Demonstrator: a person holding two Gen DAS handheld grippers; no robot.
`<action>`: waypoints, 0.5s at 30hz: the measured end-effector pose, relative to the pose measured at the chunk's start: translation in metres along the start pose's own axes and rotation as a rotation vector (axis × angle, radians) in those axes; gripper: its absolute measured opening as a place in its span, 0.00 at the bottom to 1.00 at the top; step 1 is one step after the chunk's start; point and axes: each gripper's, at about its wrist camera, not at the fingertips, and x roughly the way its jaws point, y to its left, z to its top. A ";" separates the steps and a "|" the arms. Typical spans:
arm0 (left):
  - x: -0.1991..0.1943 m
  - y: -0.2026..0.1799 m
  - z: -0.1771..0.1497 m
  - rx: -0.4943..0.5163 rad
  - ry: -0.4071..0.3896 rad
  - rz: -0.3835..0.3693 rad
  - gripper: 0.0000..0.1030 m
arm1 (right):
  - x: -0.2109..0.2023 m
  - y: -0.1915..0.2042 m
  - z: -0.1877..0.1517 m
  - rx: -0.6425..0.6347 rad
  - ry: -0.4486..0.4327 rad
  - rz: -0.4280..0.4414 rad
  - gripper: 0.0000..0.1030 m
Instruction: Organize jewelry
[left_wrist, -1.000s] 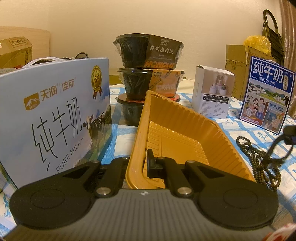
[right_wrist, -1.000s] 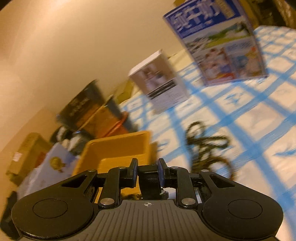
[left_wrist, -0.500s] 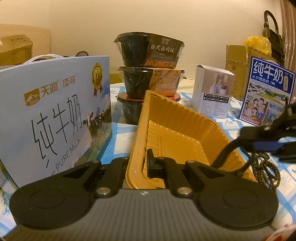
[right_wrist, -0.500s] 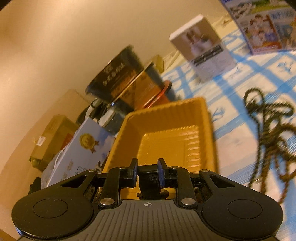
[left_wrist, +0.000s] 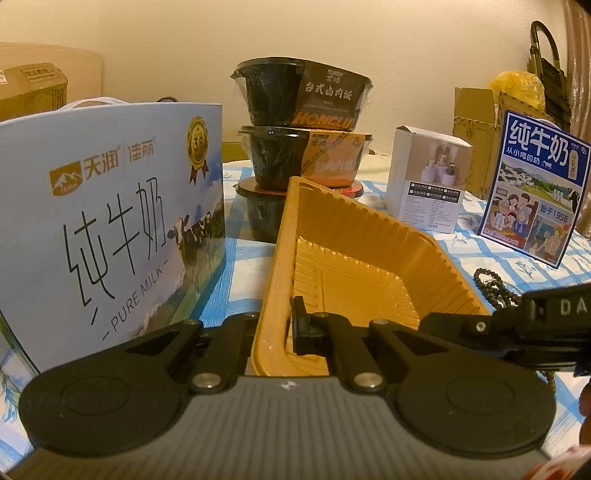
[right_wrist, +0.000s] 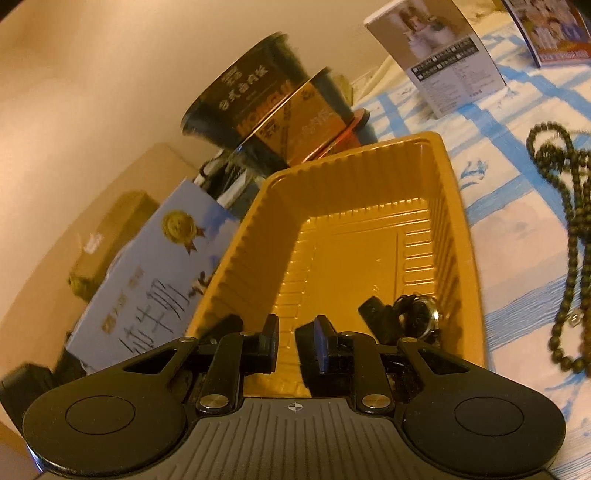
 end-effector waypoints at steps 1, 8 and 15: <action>0.000 0.000 0.000 -0.001 0.001 0.001 0.05 | -0.001 0.002 -0.001 -0.024 0.008 -0.007 0.22; -0.001 0.000 0.001 -0.002 -0.001 -0.001 0.05 | -0.031 0.016 -0.016 -0.234 -0.011 -0.089 0.54; -0.001 0.000 0.001 -0.004 -0.003 -0.003 0.05 | -0.079 -0.011 -0.020 -0.287 -0.090 -0.276 0.53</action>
